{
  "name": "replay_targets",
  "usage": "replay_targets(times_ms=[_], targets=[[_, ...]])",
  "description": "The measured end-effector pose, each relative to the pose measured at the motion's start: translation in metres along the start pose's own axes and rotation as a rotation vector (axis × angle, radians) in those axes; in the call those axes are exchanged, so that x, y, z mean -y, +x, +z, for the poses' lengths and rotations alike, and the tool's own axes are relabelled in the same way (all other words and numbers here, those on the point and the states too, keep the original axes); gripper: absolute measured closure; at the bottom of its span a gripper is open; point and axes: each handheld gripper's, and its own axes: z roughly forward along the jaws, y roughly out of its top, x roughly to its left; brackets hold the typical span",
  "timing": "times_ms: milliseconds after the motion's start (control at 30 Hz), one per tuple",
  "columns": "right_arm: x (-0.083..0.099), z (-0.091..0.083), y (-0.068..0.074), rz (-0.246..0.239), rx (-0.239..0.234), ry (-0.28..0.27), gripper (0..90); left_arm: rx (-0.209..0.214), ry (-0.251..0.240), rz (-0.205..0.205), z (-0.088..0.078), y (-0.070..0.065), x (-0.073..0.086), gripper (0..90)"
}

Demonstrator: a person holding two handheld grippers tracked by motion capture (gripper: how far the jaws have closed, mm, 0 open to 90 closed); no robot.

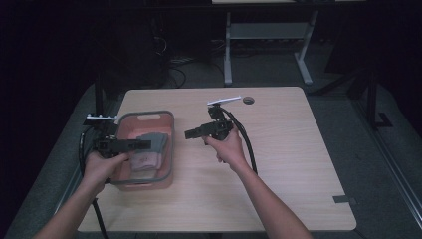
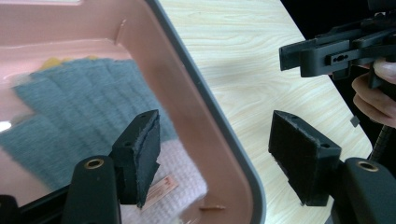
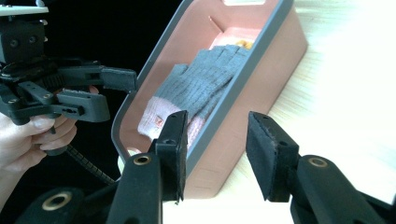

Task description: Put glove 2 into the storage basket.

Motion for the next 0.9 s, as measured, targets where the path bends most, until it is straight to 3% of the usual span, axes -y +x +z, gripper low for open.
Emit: replay_targets(times_ms=[900], targets=[[0.019,-0.041,-0.028,0.04,0.032,-0.043,51.8,0.086,0.013,0.053,0.029,-0.036,-0.009,31.3]])
